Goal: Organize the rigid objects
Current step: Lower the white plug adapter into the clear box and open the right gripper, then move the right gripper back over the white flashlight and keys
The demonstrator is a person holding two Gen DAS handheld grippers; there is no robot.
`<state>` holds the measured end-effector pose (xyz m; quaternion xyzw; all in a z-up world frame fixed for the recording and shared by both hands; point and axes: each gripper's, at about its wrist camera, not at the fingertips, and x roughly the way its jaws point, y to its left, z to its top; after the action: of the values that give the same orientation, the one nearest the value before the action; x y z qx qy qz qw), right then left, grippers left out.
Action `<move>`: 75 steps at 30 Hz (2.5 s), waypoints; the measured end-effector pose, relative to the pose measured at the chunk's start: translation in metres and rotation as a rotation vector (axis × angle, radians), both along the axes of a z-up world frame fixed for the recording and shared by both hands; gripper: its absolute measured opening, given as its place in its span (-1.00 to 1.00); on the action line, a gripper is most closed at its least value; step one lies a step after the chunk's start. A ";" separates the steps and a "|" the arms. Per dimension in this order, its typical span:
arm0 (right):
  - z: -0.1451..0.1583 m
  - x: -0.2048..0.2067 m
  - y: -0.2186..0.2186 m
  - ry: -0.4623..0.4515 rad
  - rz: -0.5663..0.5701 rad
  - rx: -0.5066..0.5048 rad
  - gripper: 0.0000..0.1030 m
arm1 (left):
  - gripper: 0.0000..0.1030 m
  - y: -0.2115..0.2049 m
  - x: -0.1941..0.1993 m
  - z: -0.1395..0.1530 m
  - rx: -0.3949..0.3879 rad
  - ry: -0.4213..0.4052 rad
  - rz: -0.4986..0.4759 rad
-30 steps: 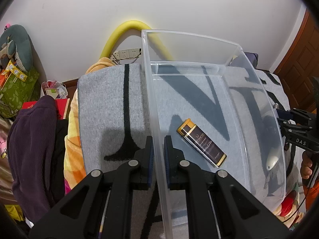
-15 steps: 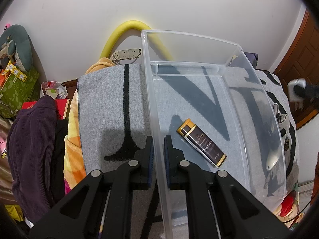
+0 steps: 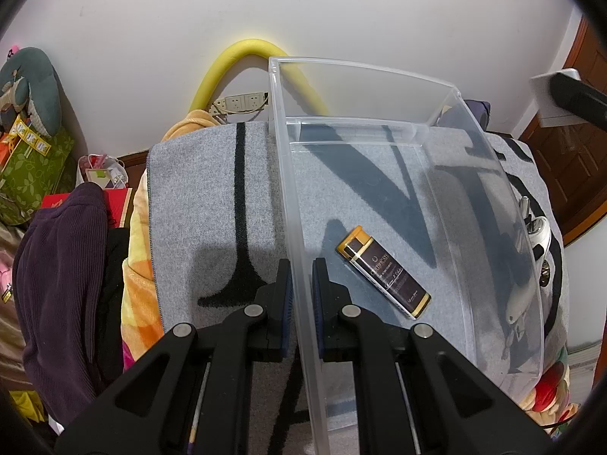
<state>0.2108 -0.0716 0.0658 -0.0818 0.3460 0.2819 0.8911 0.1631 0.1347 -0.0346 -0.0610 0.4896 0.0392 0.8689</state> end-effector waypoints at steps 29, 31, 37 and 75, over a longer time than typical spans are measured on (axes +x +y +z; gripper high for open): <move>-0.084 0.020 0.077 0.132 0.090 -0.273 -0.14 | -0.82 -0.001 0.003 -0.001 -0.007 0.005 -0.003; -0.074 0.014 0.067 0.116 0.084 -0.252 -0.12 | -0.81 -0.001 0.003 -0.001 -0.007 0.005 -0.003; -0.036 0.000 0.022 0.052 0.046 -0.179 0.09 | -0.81 0.000 0.003 -0.001 -0.011 0.005 -0.003; -0.136 -0.073 -0.073 0.314 -0.010 -0.069 -0.87 | -0.82 -0.003 -0.003 0.000 0.016 0.005 -0.007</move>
<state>0.1377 -0.1446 -0.0706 -0.0657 0.4910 0.2746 0.8242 0.1601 0.1317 -0.0341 -0.0522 0.4918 0.0401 0.8682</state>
